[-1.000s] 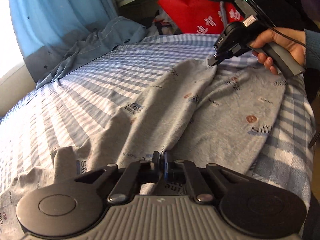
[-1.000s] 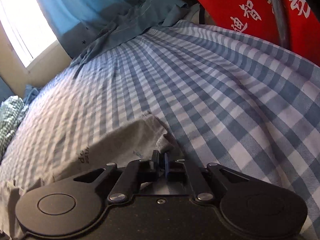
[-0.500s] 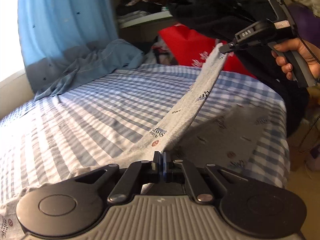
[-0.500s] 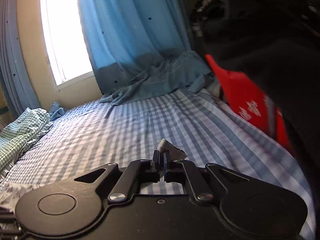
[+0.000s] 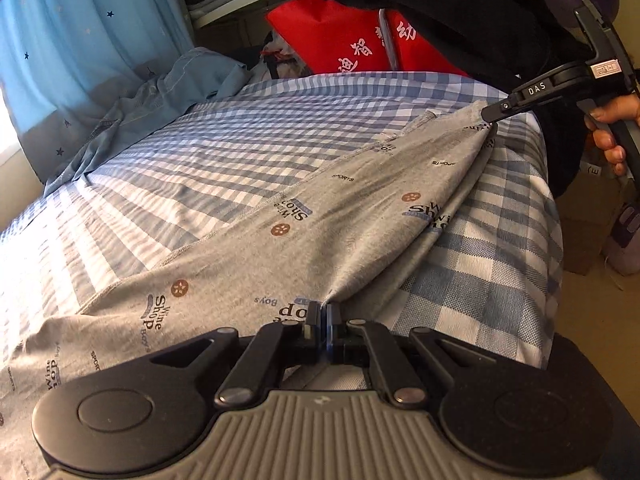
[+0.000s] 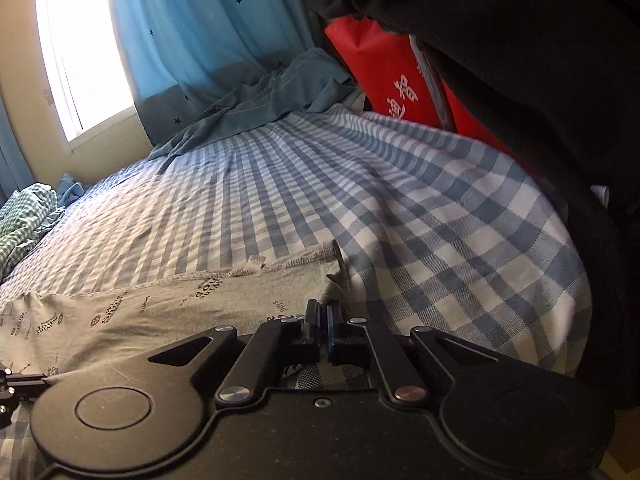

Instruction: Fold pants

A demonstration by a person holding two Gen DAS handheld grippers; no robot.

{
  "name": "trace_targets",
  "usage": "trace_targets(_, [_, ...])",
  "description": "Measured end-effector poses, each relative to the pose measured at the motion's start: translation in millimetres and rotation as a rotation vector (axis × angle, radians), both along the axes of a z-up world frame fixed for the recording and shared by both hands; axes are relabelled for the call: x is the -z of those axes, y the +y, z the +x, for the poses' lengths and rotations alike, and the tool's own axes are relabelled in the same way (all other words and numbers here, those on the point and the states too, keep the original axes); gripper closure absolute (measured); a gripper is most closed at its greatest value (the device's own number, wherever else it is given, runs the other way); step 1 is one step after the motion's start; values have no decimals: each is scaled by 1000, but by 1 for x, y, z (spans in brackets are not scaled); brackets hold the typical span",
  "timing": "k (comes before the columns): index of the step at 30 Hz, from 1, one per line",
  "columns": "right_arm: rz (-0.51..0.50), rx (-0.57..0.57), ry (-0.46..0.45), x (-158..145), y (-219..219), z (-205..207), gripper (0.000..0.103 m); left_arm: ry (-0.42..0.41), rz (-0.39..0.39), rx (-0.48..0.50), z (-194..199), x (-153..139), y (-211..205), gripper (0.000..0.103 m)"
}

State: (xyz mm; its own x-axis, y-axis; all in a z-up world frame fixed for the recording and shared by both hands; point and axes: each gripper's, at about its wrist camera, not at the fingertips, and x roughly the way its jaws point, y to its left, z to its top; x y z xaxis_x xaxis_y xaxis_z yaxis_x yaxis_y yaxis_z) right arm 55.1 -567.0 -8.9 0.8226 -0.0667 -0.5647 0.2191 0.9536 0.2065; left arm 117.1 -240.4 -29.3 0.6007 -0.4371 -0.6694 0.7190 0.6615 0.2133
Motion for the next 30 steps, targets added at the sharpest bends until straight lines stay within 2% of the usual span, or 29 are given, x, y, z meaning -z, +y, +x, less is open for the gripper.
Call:
trace_targets(2, [-19, -2, 2, -1, 2, -3, 101, 10, 2, 1, 0, 2, 1, 102])
trace_targets(8, [7, 10, 48, 17, -2, -2, 102, 48, -36, -12, 4, 3, 8, 102])
trace_targets(12, [-9, 7, 45, 12, 1, -5, 99, 52, -43, -4, 4, 2, 10, 102])
trace_targets(15, [-76, 46, 64, 11, 4, -3, 70, 95, -73, -9, 7, 4, 14, 99])
trace_targets(17, [-171, 44, 57, 7, 14, -2, 59, 140, -128, -33, 8, 1, 20, 89])
trace_targets(18, [-223, 33, 47, 5, 23, -1, 45, 156, -157, -42, 8, -2, 24, 76])
trace_targets(19, [-263, 21, 34, 3, 32, 0, 29, 162, -187, -56, 8, -5, 29, 54])
trace_targets(21, [-321, -24, 0, 1, 51, 4, 21, 130, -237, -104, 5, -12, 42, 35])
trace_targets(23, [-361, -79, -18, 2, 72, 10, 19, 102, -260, -162, 4, -19, 58, 34])
trace_targets(25, [-387, -137, -35, 6, 92, 16, 13, 76, -259, -249, 7, -25, 78, 34])
trace_targets(30, [-422, -249, -7, 25, 132, 26, 6, 24, -210, -512, 16, -27, 158, 34])
